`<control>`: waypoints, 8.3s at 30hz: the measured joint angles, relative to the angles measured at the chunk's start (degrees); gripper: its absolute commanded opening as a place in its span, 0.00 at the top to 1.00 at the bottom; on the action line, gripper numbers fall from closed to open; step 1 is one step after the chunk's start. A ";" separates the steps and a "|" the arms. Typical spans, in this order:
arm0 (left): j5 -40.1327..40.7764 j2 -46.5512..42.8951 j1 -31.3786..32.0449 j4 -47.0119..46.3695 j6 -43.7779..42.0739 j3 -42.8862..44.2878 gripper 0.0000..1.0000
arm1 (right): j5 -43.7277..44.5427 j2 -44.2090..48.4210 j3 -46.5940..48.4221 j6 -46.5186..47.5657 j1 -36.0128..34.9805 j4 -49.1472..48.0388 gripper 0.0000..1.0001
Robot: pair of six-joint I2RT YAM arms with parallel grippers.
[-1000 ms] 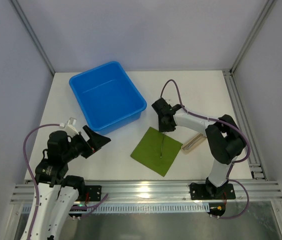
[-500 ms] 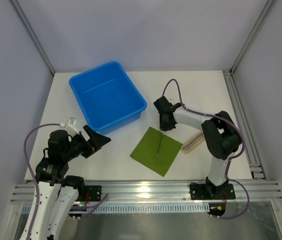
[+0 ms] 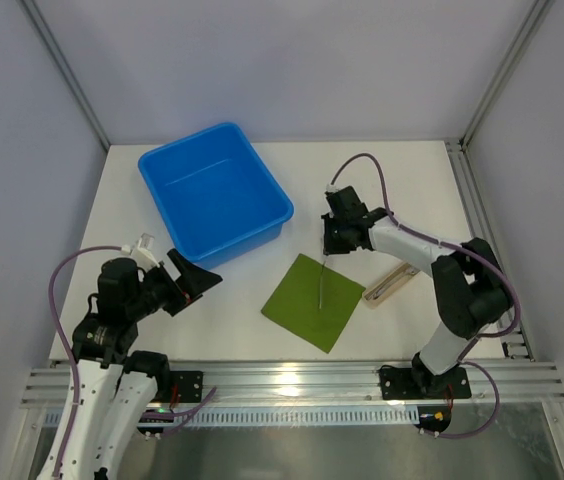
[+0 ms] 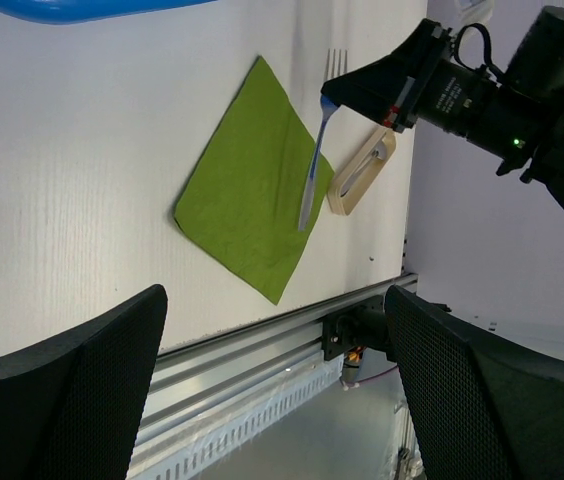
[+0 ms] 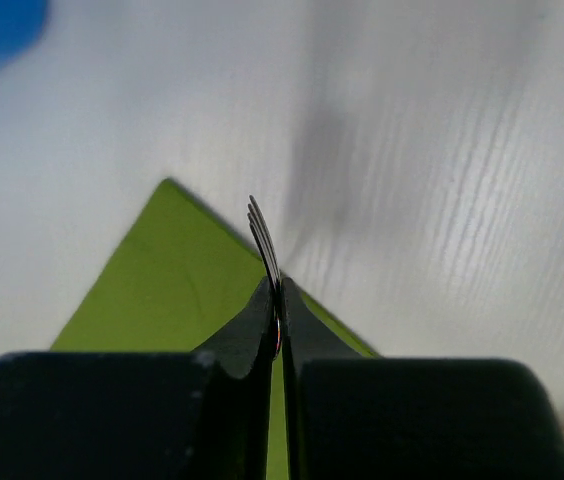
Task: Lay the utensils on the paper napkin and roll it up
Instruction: Adjust the utensils on the napkin, then pick up the utensils from the container.
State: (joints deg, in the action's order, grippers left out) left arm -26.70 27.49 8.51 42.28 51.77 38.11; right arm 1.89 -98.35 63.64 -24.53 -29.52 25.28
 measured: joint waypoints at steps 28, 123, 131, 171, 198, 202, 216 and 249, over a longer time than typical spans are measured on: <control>0.11 0.11 0.00 0.04 -0.20 0.00 0.09 | -26.49 -4.11 -5.57 12.11 -0.04 -14.34 0.96; 0.09 -1.09 0.00 0.50 -0.46 -0.42 0.09 | -14.23 -3.13 0.20 12.22 -0.04 -6.71 0.53; 0.09 -1.09 0.00 0.85 -1.11 -0.42 0.09 | -0.74 4.02 1.14 7.17 -0.15 0.22 0.60; -1.05 -1.03 0.00 0.79 -1.31 -0.42 0.09 | 21.44 16.06 -18.47 -19.43 18.25 6.73 0.85; -1.03 -1.03 0.00 0.81 -1.29 -0.42 0.09 | 17.75 12.20 -19.85 -17.51 21.35 -1.64 0.84; -1.03 -1.03 0.00 0.81 -1.29 -0.42 0.09 | 17.16 12.22 -19.96 -16.90 21.40 -2.40 0.96; -1.03 -1.03 0.00 0.83 -1.29 -0.42 0.09 | 15.89 22.27 -22.29 -11.23 21.42 -0.31 0.96; -0.81 -1.05 0.00 1.27 -1.29 -0.42 0.09 | -4.59 34.86 -13.18 -2.86 21.42 4.72 0.96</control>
State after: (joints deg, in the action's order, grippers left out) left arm -27.51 26.44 8.51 43.55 50.48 37.69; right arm -2.70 -63.48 50.46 -27.40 -8.10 30.00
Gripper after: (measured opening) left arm 0.913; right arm 0.040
